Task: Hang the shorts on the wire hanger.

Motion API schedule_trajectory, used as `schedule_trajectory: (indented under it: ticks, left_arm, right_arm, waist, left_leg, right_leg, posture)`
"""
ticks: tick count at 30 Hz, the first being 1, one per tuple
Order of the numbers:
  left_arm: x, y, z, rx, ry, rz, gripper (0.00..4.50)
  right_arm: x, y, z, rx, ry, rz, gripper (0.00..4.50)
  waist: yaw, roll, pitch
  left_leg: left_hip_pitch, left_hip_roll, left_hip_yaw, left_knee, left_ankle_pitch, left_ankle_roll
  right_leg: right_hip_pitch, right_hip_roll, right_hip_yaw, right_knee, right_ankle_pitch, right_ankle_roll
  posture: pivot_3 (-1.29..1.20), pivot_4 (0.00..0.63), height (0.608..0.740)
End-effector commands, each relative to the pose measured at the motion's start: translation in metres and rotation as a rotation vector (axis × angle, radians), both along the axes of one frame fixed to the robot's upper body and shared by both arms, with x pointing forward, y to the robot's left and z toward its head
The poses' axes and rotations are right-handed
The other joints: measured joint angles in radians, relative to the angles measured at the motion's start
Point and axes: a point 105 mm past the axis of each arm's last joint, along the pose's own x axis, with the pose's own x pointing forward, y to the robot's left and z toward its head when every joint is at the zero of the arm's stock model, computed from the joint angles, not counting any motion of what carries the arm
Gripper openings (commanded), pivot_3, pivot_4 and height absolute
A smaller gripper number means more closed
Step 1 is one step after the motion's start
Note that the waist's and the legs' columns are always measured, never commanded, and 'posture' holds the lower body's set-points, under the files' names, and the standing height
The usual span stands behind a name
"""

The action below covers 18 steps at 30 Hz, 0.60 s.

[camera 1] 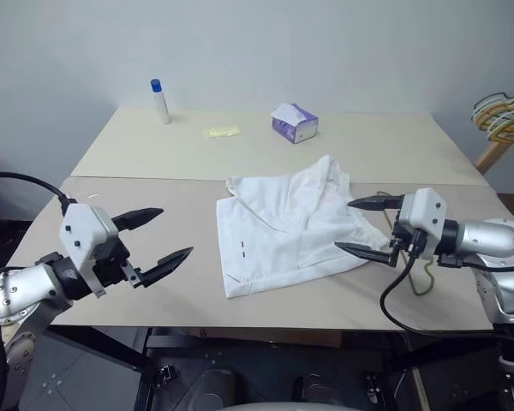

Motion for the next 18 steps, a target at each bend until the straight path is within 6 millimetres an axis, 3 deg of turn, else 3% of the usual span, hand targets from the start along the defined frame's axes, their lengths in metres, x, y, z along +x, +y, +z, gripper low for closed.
schedule_trajectory:
  ticks: [1, 13, 18]
  left_arm:
    - [-0.001, -0.003, 0.011, 0.016, -0.071, -0.023, 4.50]
    - [0.003, -0.006, 0.010, 0.024, -0.068, -0.041, 4.50]
    - [0.005, -0.011, 0.010, 0.033, -0.085, -0.057, 4.50]
  right_arm:
    - [-0.002, 0.001, 0.012, -0.004, -0.060, 0.010, 4.48]
    - [-0.002, -0.001, 0.011, -0.023, -0.073, -0.006, 4.48]
    - [0.000, -0.011, -0.016, -0.328, -0.215, 0.025, 4.48]
  waist:
    - [0.001, 0.000, 0.000]
    - [0.008, 0.000, 0.000]
    - [0.007, 0.000, 0.000]
  left_leg:
    - [0.000, 0.000, 0.000, 0.000, 0.000, 0.000]
    - [0.000, 0.000, 0.000, 0.000, 0.000, 0.000]
    - [0.000, -0.001, 0.001, 0.001, 0.000, 0.000]
  right_leg:
    - [0.000, 0.000, 0.000, 0.000, 0.000, 0.000]
    - [0.000, 0.000, 0.000, 0.000, 0.000, 0.000]
    - [0.000, 0.000, 0.000, 0.000, 0.000, 0.001]
  posture:
    - [0.27, 0.022, 0.740]
    - [0.26, 0.012, 0.740]
    - [0.24, 0.015, 0.740]
